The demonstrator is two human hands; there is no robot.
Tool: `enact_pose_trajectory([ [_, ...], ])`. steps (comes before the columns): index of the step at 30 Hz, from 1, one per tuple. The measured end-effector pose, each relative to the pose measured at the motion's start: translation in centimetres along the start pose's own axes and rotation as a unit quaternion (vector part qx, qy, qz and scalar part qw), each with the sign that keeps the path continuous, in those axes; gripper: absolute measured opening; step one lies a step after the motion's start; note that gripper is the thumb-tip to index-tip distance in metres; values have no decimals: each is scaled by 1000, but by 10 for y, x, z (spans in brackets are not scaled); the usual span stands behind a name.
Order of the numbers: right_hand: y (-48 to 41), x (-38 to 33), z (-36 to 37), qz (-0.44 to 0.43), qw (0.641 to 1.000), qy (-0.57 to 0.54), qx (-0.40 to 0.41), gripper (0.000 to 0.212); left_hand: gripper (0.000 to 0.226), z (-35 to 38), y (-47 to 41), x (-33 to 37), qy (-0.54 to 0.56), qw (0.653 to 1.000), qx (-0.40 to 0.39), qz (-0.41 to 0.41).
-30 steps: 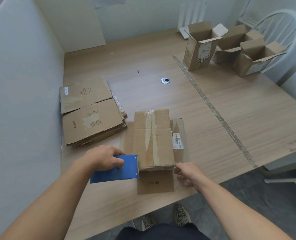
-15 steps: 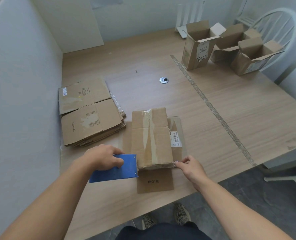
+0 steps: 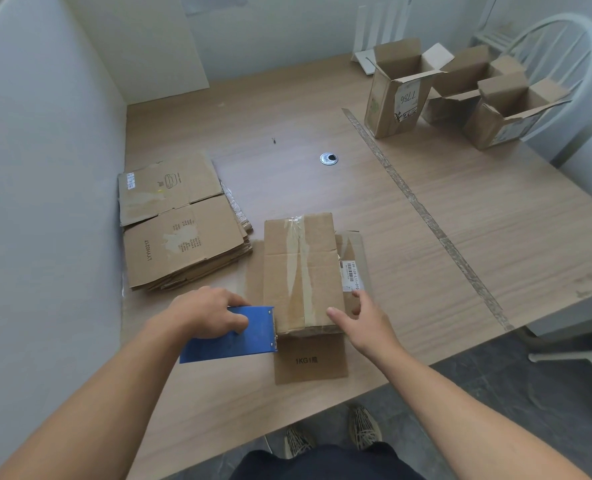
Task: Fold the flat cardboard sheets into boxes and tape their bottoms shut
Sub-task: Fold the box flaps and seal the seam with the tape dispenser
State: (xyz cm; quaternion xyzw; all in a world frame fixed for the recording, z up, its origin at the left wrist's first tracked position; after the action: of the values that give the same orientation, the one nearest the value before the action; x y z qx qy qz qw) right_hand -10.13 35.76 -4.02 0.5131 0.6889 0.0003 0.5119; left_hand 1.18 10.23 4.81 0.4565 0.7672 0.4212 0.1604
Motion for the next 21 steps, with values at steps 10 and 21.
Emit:
enact_pose_trajectory([
  [10,-17,2,19,0,997,70,-21,86,48,2,-2,-5,26,1000,-10,13],
  [21,-11,-6,45,-280,879,373,-96,77,56,3,-5,-14,59,997,-27,35],
])
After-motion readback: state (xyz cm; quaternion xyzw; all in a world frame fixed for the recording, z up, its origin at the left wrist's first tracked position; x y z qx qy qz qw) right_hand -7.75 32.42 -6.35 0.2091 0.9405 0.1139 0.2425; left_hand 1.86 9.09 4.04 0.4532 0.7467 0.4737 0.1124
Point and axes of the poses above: each hand's wrist, its own y-axis away from the middle knuckle, its own z-axis out of the palm, x = y × z, the point moved 1 cm from there along -y, towards the middle knuckle, and after that the axes turned 11 degrees about -x, right-handed, at the moved point
